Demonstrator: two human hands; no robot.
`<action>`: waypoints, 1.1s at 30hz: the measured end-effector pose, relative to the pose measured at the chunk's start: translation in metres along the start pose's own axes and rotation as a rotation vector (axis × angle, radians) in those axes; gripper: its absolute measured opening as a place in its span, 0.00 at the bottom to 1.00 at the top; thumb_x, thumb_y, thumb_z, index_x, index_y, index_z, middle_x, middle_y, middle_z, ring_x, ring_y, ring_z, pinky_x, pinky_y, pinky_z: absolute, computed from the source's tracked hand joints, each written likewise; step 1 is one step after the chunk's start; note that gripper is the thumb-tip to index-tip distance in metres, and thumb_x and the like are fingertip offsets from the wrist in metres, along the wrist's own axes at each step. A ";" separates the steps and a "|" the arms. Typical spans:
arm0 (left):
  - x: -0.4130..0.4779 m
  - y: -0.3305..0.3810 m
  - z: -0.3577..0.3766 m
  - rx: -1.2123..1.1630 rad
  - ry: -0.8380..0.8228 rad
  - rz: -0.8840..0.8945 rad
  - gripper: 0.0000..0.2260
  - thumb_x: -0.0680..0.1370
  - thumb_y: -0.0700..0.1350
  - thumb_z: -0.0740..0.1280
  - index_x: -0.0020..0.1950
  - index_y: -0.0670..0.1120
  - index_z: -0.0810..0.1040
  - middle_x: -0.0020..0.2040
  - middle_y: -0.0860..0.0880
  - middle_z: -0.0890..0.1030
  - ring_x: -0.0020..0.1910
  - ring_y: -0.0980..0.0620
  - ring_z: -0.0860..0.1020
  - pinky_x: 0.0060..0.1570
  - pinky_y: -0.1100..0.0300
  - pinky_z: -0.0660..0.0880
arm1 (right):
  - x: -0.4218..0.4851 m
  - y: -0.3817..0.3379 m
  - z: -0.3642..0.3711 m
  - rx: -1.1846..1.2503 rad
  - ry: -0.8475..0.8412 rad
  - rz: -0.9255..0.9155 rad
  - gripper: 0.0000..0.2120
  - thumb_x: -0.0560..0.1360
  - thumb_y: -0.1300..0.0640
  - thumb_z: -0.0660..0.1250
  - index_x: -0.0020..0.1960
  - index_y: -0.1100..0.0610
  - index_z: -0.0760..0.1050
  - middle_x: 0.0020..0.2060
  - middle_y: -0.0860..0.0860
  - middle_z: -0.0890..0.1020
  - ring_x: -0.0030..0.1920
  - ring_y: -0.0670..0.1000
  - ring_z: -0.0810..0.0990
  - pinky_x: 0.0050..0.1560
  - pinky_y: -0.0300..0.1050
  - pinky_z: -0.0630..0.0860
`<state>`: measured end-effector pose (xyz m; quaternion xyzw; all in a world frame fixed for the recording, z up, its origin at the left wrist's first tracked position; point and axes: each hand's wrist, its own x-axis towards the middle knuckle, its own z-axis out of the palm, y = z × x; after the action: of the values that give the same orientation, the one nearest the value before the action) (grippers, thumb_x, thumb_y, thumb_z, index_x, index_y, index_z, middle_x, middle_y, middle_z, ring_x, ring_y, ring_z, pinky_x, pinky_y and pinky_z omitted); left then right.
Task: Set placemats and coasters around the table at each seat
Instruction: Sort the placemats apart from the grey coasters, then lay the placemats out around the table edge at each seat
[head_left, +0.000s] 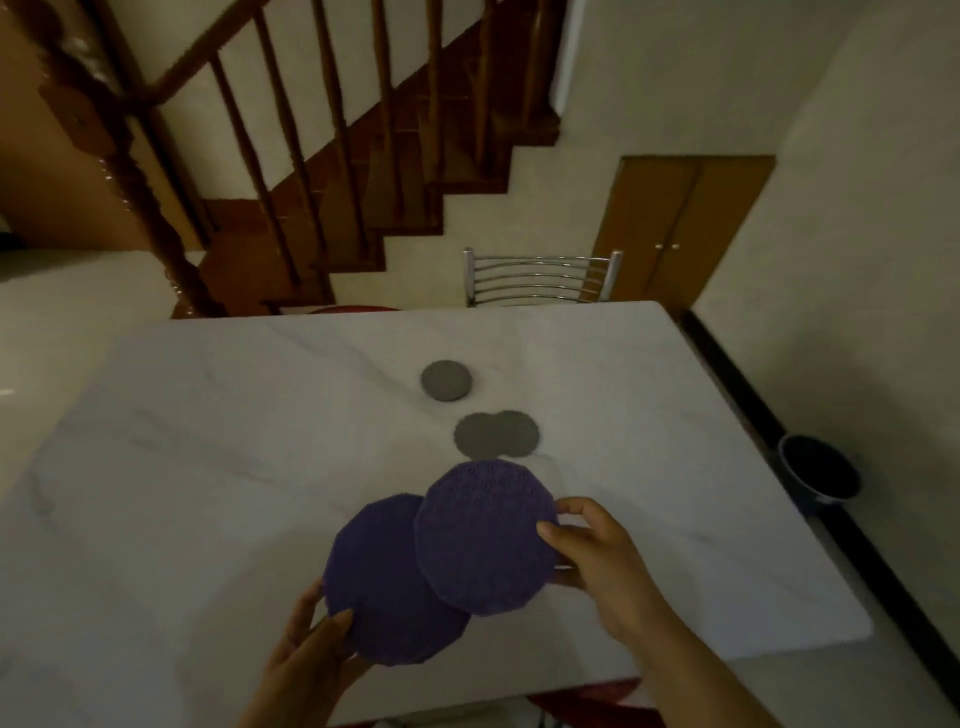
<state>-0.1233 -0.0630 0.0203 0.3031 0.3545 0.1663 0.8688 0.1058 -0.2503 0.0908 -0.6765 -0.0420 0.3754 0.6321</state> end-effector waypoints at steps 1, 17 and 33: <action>0.006 -0.004 0.008 0.009 -0.001 -0.007 0.18 0.77 0.30 0.58 0.52 0.51 0.79 0.43 0.48 0.87 0.38 0.45 0.85 0.30 0.50 0.81 | 0.003 -0.001 -0.016 0.037 0.036 0.004 0.09 0.72 0.59 0.70 0.51 0.55 0.76 0.41 0.55 0.86 0.39 0.53 0.85 0.34 0.42 0.80; 0.107 -0.100 0.187 0.003 0.075 -0.012 0.17 0.71 0.37 0.65 0.55 0.54 0.79 0.51 0.50 0.86 0.44 0.47 0.85 0.37 0.52 0.82 | 0.149 -0.036 -0.273 0.220 0.413 -0.005 0.09 0.73 0.63 0.69 0.51 0.53 0.75 0.55 0.59 0.79 0.50 0.58 0.82 0.39 0.48 0.80; 0.140 -0.125 0.217 0.014 0.123 0.056 0.21 0.70 0.38 0.66 0.62 0.51 0.75 0.56 0.48 0.84 0.48 0.46 0.84 0.39 0.52 0.82 | 0.291 -0.029 -0.317 0.094 0.545 0.046 0.16 0.73 0.65 0.67 0.61 0.64 0.73 0.59 0.63 0.77 0.55 0.62 0.79 0.51 0.55 0.78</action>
<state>0.1384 -0.1767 -0.0097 0.3082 0.3998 0.2061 0.8383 0.5039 -0.3515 -0.0410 -0.7231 0.1625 0.1954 0.6423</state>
